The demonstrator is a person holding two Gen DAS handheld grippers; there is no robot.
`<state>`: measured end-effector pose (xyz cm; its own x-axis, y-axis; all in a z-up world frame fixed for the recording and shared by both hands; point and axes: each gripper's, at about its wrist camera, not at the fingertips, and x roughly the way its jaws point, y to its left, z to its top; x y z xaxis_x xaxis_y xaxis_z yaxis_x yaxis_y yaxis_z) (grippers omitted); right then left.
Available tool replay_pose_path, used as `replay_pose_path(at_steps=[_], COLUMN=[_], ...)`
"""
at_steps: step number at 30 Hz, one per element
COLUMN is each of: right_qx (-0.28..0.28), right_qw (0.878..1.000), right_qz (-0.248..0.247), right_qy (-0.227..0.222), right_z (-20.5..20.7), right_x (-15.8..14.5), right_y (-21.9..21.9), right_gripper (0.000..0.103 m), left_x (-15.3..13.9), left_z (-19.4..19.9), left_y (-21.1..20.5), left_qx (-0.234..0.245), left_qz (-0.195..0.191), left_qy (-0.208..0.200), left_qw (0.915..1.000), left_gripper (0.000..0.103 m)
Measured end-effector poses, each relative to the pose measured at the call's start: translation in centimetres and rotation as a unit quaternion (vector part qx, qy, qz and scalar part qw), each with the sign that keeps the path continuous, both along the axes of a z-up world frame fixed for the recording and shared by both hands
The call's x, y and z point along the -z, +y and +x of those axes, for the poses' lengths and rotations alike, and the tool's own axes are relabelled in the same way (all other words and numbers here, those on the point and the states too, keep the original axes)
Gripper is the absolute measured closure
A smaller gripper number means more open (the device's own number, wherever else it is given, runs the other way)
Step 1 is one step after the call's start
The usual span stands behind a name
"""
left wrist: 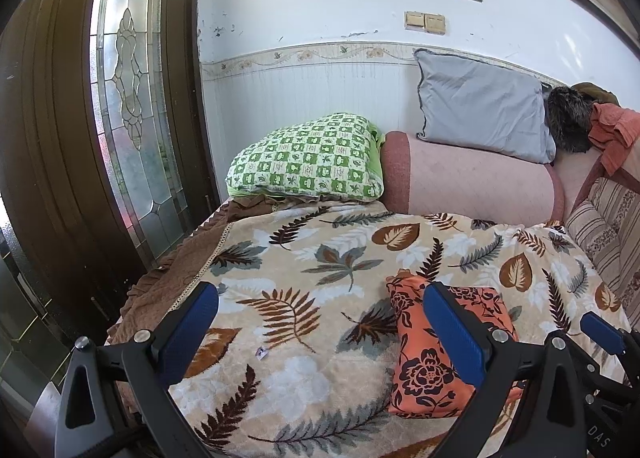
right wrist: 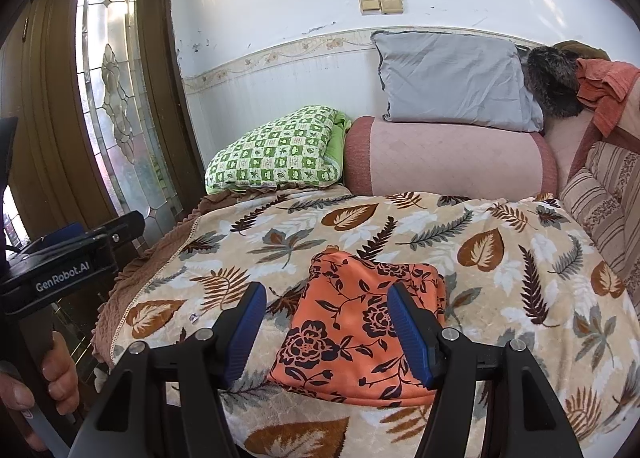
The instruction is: Fold small clothes
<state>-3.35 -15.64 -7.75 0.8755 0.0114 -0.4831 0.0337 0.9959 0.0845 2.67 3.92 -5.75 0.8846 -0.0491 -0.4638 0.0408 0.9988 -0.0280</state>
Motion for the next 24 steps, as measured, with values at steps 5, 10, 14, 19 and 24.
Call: replay_pose_path(at_steps=[5, 10, 14, 19, 24], right_qx=[0.008, 0.01, 0.006, 0.001, 0.049], right_qw=[1.0, 1.0, 1.0, 1.0, 0.999], right_qz=[0.003, 0.002, 0.002, 0.005, 0.008], right_qy=[-0.002, -0.001, 0.003, 0.013, 0.016], right_z=[0.0, 0.0, 0.4, 1.8, 3.4], right_x=[-0.1, -0.2, 0.0, 0.9, 1.7], right_y=[-0.1, 0.2, 0.5, 0.0, -4.9], right_gripper=[0.036, 0.036, 0.036, 0.036, 0.036], left_x=[0.1, 0.2, 0.5, 1.7, 5.1], left_z=[0.1, 0.1, 0.4, 2.6, 7.6], left_y=[0.1, 0.3, 0.5, 0.9, 3.9], left_qx=[0.006, 0.01, 0.016, 0.033, -0.005], left_qz=[0.0, -0.001, -0.005, -0.028, -0.058], left_qy=[0.0, 0.001, 0.001, 0.027, 0.078], left_qw=[1.0, 1.0, 0.9999, 0.9987, 0.9952], left_gripper=[0.001, 0.001, 0.001, 0.001, 0.001])
